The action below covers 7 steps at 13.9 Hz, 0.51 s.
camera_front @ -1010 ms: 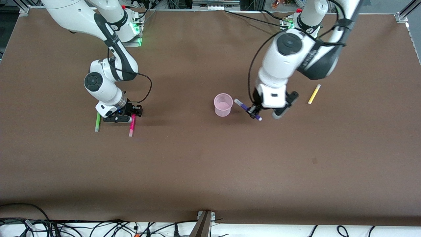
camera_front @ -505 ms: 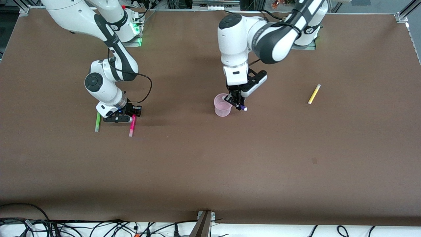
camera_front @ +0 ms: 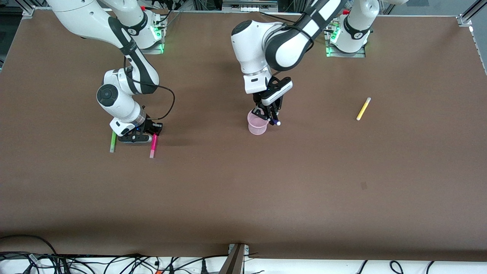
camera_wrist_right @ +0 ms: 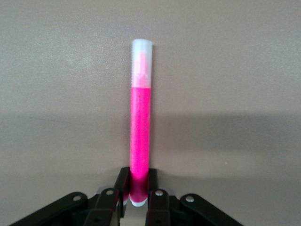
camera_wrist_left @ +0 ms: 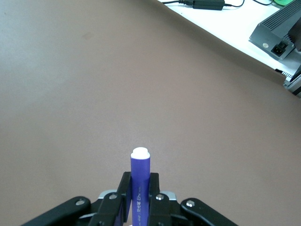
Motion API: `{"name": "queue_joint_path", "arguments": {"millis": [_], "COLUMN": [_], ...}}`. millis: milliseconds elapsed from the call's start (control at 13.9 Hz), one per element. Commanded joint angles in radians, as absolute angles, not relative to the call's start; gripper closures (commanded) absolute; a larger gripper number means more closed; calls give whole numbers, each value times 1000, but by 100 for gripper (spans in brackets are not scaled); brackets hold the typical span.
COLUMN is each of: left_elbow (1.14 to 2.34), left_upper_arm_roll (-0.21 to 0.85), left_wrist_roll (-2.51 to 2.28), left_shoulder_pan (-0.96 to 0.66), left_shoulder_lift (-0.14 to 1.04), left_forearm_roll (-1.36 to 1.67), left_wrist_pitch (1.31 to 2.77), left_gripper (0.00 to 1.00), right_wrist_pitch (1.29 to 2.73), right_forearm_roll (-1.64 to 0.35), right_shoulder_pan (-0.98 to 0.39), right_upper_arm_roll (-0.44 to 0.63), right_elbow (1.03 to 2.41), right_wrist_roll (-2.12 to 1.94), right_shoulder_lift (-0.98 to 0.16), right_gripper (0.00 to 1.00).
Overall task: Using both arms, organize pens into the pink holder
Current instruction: 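Carry the blue pen over the pink holder with the left gripper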
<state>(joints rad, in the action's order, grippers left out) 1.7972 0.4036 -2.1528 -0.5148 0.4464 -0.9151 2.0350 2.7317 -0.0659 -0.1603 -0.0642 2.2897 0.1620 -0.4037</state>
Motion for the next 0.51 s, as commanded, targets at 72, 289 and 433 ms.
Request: {"name": "queue_joint_path", "arguments": {"millis": [72, 289, 433], "left_elbow": [1686, 1620, 1612], "left_upper_arm_roll": [387, 384, 371], "left_wrist_roll": [-2175, -2175, -2177], "left_shoulder_pan": [-567, -587, -618], "left_shoulder_lift": [549, 600, 621], "left_forearm_roll": [-1006, -1011, -1011], "left_wrist_pitch": [1919, 1876, 1852], "left_gripper": [100, 100, 100], "right_wrist_pitch": [2752, 2735, 2642], "right_forearm_roll": [-69, -69, -69], "right_shoulder_pan": [-155, -155, -155], "right_upper_arm_roll": [-69, -67, -68], "right_elbow": [2290, 2278, 2235], "right_wrist_roll": [160, 158, 160], "right_shoulder_lift": [-413, -394, -384], "right_gripper": [88, 88, 88]}}
